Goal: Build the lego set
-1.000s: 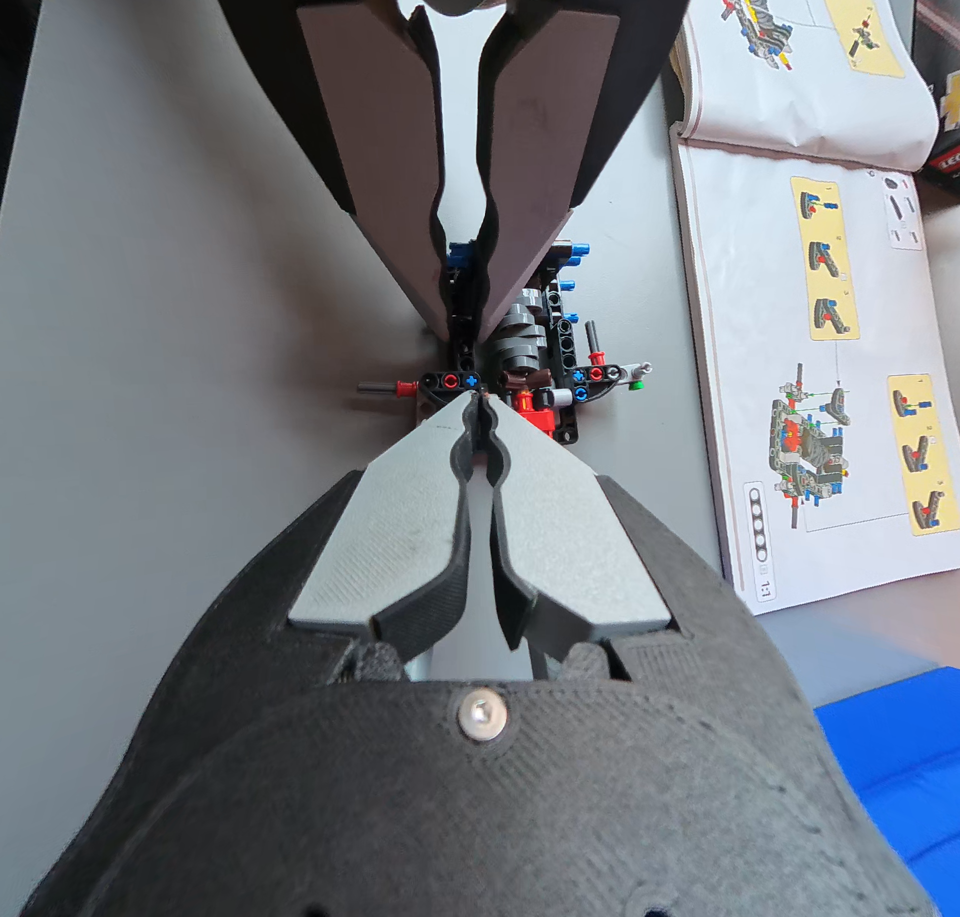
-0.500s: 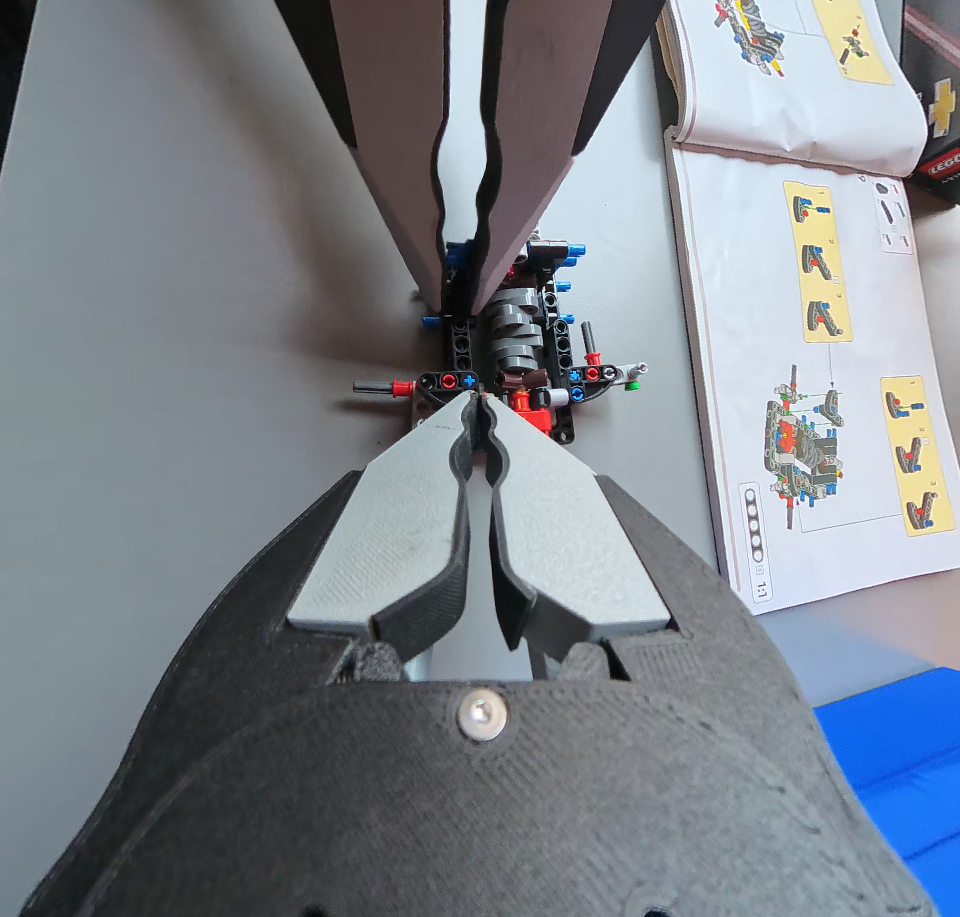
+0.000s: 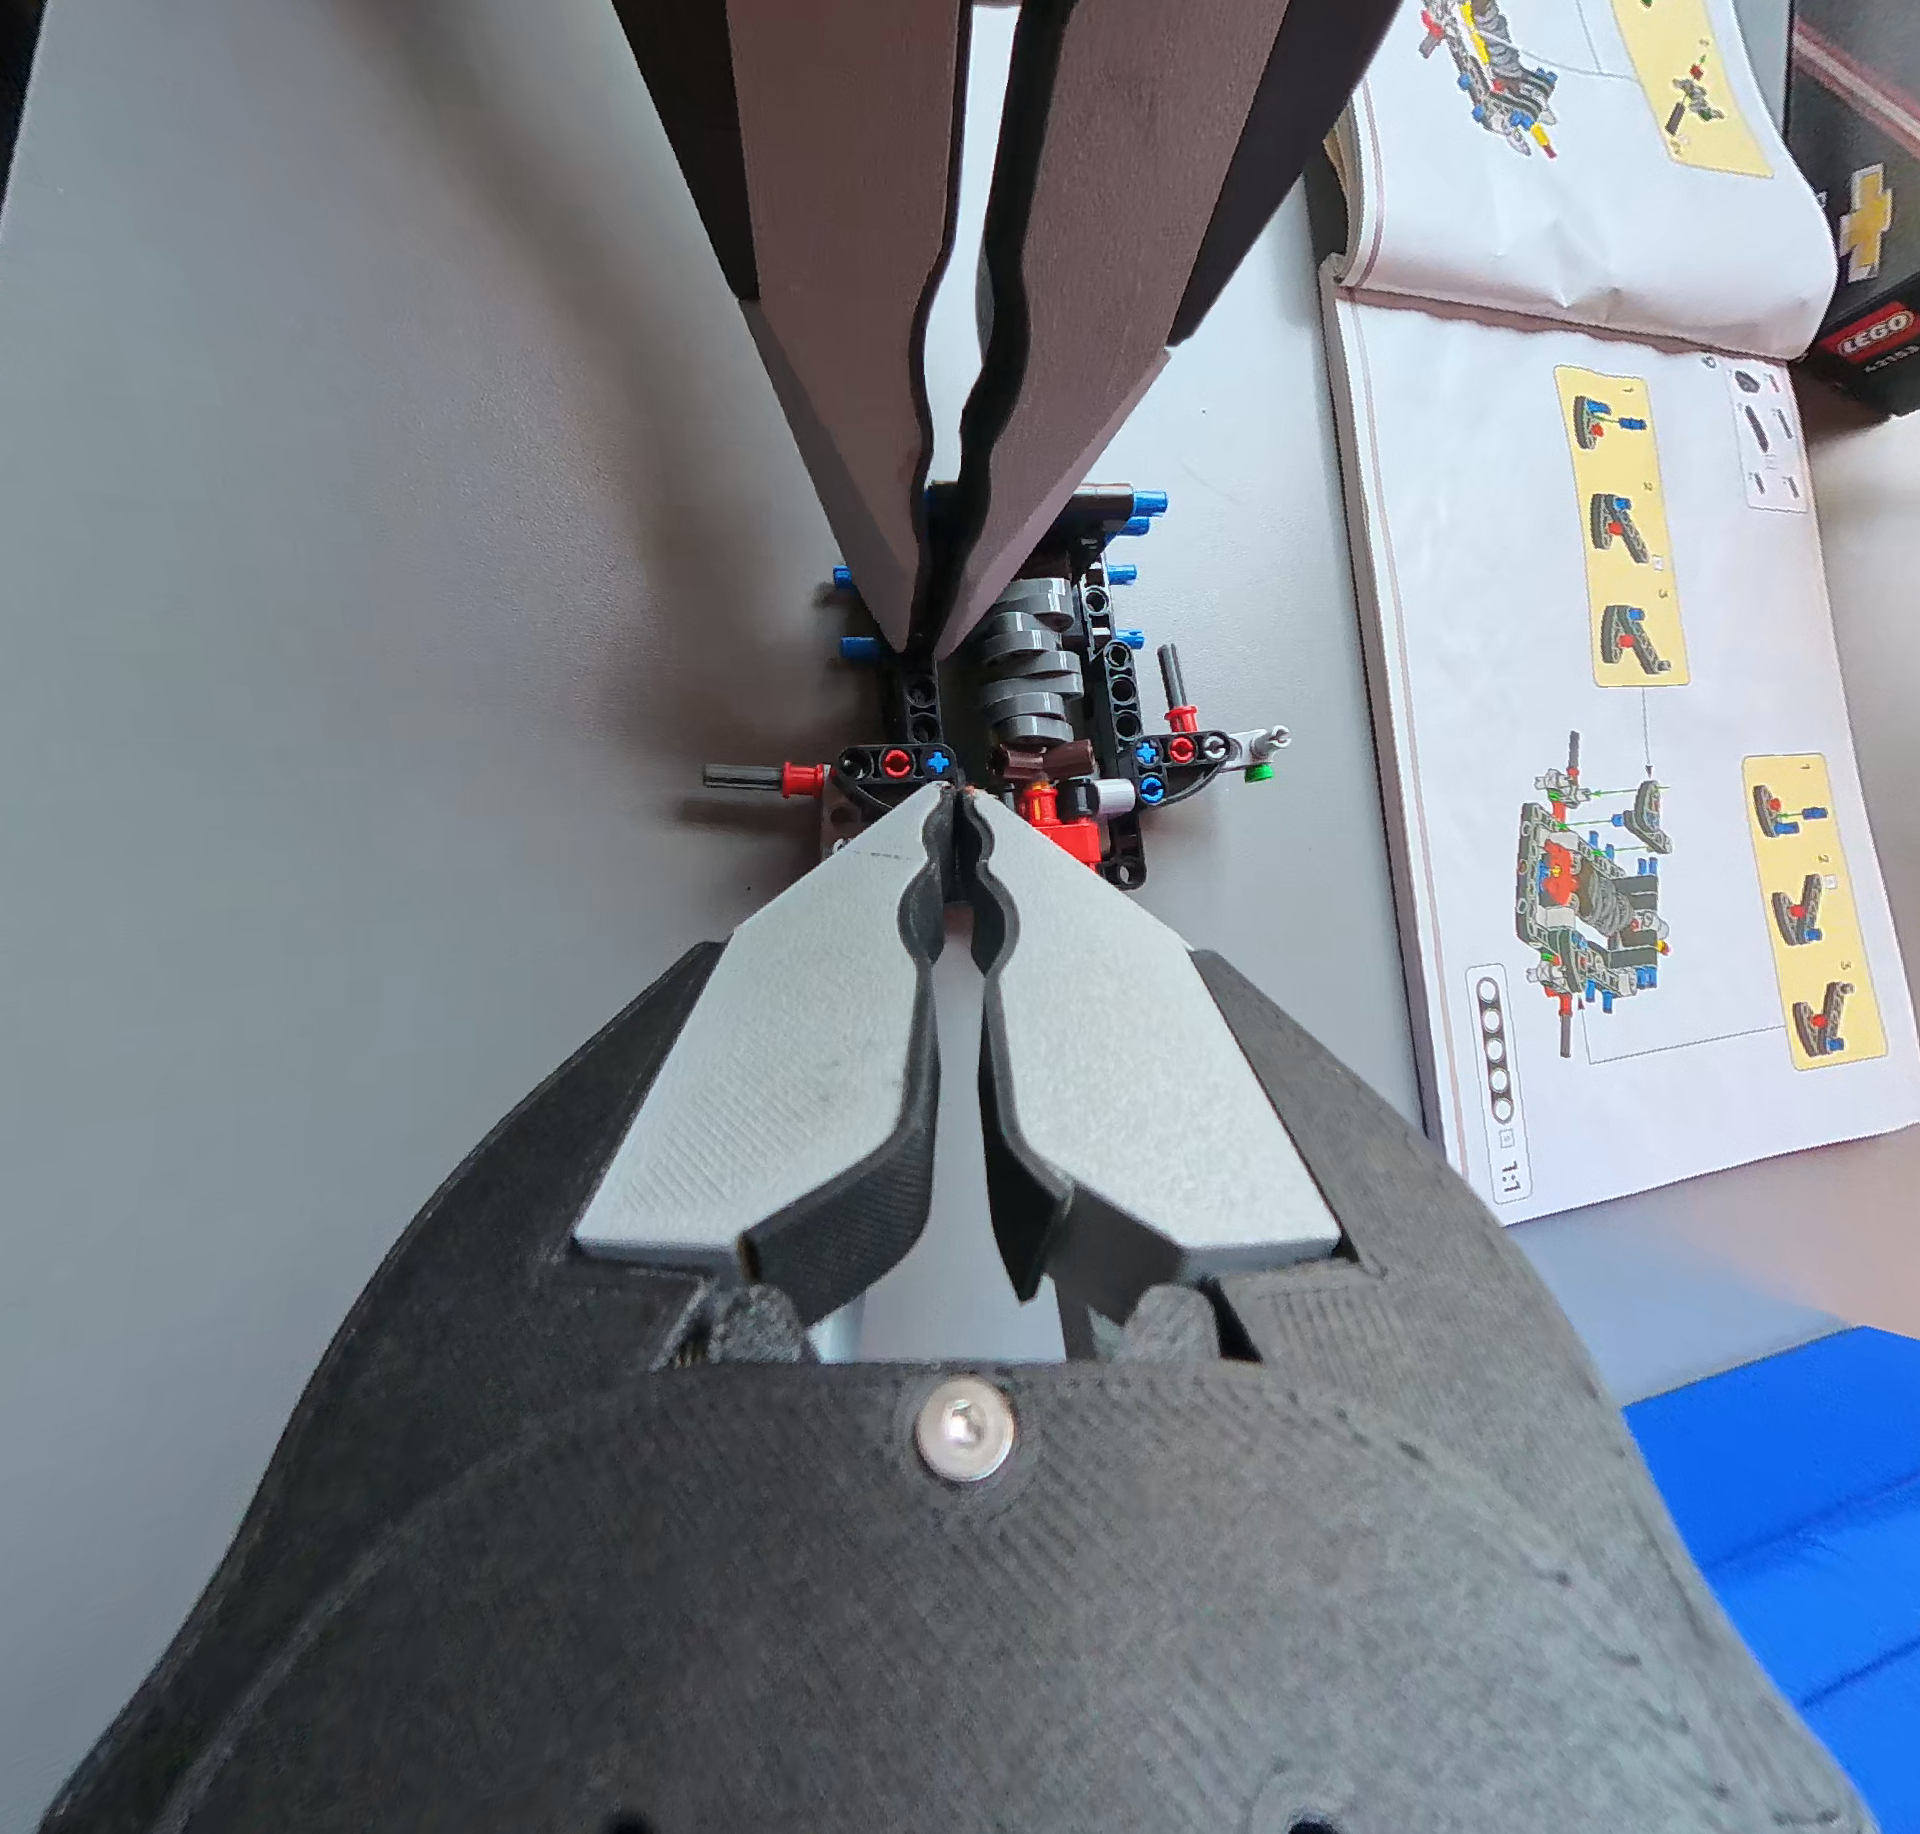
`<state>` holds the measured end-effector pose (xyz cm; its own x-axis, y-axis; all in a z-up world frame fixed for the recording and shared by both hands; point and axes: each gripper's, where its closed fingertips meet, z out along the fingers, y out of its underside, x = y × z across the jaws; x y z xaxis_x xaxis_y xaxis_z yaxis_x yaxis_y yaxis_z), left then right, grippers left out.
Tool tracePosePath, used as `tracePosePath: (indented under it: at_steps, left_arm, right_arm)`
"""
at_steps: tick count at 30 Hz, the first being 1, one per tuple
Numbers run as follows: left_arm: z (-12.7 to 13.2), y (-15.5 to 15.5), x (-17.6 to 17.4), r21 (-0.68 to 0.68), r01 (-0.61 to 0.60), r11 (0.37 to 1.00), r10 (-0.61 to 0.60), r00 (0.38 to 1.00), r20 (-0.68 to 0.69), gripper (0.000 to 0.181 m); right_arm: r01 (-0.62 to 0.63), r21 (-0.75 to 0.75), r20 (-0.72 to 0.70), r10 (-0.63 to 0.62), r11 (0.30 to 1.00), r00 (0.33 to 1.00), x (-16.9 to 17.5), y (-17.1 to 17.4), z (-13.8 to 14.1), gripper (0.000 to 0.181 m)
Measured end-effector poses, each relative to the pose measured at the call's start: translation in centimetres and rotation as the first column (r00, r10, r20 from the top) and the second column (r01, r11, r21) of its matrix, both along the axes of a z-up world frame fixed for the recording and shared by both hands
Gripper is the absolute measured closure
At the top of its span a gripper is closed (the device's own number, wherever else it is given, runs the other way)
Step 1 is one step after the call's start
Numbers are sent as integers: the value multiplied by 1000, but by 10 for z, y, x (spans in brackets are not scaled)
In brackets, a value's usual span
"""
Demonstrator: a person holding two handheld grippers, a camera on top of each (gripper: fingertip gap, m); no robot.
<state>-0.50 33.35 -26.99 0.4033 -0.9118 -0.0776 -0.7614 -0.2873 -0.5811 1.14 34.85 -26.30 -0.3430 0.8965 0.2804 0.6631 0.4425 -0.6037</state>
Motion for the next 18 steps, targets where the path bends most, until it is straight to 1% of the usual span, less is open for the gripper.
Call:
tracePosePath:
  at_steps: [12,14,15,16,18]
  left_arm:
    - [-1,3,2,14,-2,1000,3,1000,-4,181]
    - [-2,3,5,8,-9,1000,9,1000,-2,173]
    - [-2,3,6,13,-10,1000,11,1000,-3,173]
    - [-2,6,4,34,-14,999,15,1000,-17,178]
    - [-2,6,4,41,-11,999,12,999,-34,179]
  right_arm:
    - [18,-2,-28,-18,1000,999,-2,3,0,181]
    - [19,-4,-36,-19,1000,999,-3,3,0,181]
    - [19,-5,-37,-19,1000,999,-3,3,0,181]
    - [19,-5,-36,-19,1000,999,-3,3,0,181]
    - [18,-4,-34,-18,1000,999,-3,3,0,181]
